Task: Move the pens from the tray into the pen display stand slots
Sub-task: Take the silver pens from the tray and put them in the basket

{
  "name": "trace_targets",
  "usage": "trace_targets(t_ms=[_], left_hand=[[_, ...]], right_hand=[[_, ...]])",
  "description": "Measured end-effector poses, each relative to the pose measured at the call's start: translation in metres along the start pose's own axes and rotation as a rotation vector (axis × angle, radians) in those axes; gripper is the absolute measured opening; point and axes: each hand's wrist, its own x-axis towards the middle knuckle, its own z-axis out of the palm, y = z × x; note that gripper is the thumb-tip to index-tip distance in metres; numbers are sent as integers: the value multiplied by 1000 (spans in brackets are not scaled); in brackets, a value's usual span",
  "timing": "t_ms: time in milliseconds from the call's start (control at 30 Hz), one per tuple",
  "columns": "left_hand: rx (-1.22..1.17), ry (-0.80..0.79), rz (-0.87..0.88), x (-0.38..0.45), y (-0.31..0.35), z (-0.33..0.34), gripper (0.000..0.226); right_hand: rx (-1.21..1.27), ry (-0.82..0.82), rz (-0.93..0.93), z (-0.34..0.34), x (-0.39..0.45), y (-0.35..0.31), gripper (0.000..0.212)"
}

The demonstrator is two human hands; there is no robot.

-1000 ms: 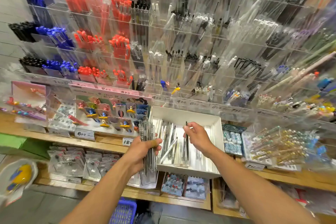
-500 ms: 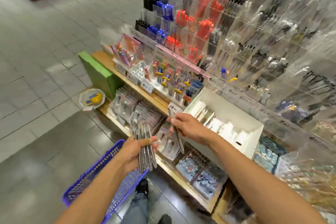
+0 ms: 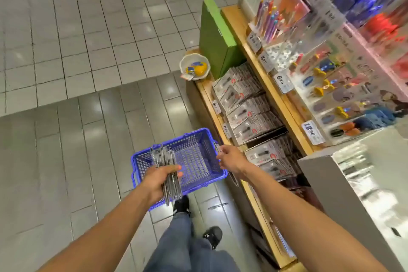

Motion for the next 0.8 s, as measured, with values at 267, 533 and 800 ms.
trace_targets(t_ms=[267,533,800], left_hand=[[-15,139,-49,137,-29,-8,10],[-21,223,-59,378,-104,-3,20],[226,359,53,600,-185,-10,4]], right_hand=[[-57,-55,96,57,128,65,30],[-215,31,60,135,338,171,31],[-544,45,14,217,522,286,31]])
